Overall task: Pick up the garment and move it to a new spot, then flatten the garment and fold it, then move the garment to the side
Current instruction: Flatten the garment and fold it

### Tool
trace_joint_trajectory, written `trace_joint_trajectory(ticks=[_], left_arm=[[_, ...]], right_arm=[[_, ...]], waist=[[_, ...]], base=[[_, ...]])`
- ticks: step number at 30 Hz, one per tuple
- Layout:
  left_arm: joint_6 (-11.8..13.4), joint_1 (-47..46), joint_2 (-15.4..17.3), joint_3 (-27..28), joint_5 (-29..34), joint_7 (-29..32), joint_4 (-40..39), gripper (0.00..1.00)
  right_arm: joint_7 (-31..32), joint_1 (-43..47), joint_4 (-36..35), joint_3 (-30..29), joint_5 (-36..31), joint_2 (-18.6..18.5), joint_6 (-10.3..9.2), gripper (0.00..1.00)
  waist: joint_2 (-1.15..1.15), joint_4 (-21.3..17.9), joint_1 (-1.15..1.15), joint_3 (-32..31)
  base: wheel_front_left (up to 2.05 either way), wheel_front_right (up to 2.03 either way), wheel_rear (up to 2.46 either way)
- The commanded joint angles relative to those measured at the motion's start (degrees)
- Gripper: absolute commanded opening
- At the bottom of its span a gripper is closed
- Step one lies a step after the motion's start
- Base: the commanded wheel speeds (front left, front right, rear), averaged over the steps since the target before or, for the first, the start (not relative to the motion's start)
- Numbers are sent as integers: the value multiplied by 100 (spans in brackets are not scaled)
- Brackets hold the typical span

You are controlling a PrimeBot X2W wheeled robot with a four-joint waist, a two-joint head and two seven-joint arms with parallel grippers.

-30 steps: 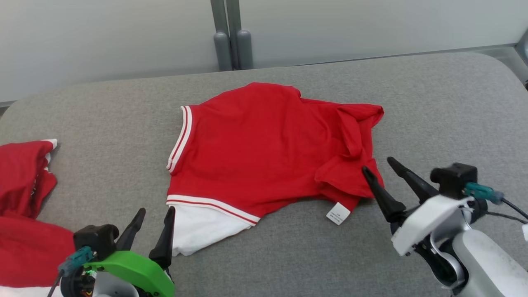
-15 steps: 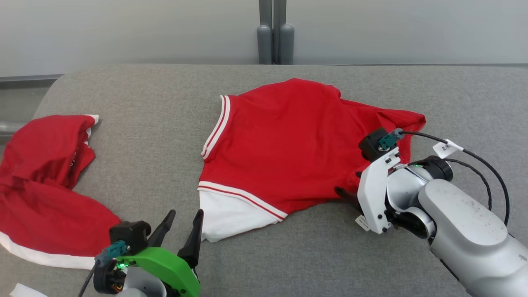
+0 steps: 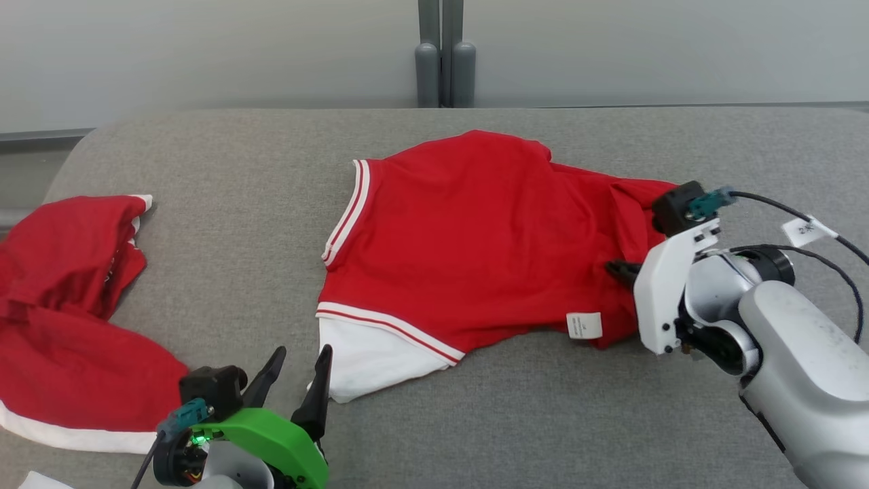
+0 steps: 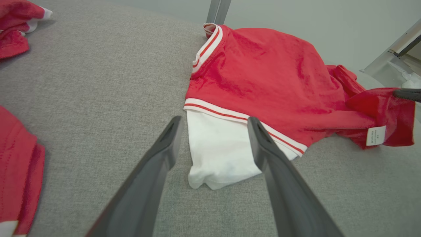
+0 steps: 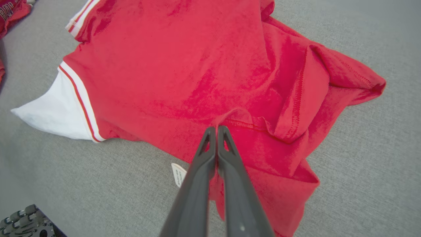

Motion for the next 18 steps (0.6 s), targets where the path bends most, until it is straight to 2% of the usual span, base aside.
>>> trace_joint_trajectory(ticks=[1, 5, 9, 11, 13, 18], left_arm=[[45, 3, 32, 22, 17, -44, -4, 100], [80, 26, 60, 37, 20, -56, -65, 100], [101, 23, 128, 54, 24, -30, -120, 100], [117, -1, 157, 60, 42, -19, -142, 100], [136, -11, 185, 76, 43, -18, -157, 100], [147, -41, 208, 60, 38, 30, -176, 100]], right_arm=[[-193, 211, -73, -257, 41, -40, -8, 0], [-838, 777, -369, -1258, 173, 5, -7, 0], [-1383, 1547, -701, -2192, 483, 284, -5, 0], [-1627, 1838, -815, -2527, 446, 346, -5, 0], [-1832, 2104, -875, -2779, 549, 598, -3, 0], [-2174, 2562, -679, -3124, 620, 963, -4, 0]], waist=[[0, -167, 0, -32], [0, -375, 0, 14], [0, -571, 0, 127], [0, -640, 0, 175], [0, -705, 0, 215], [0, -802, 0, 260]], base=[[0, 0, 0], [0, 0, 0], [0, 0, 0], [0, 0, 0], [0, 0, 0], [0, 0, 0]])
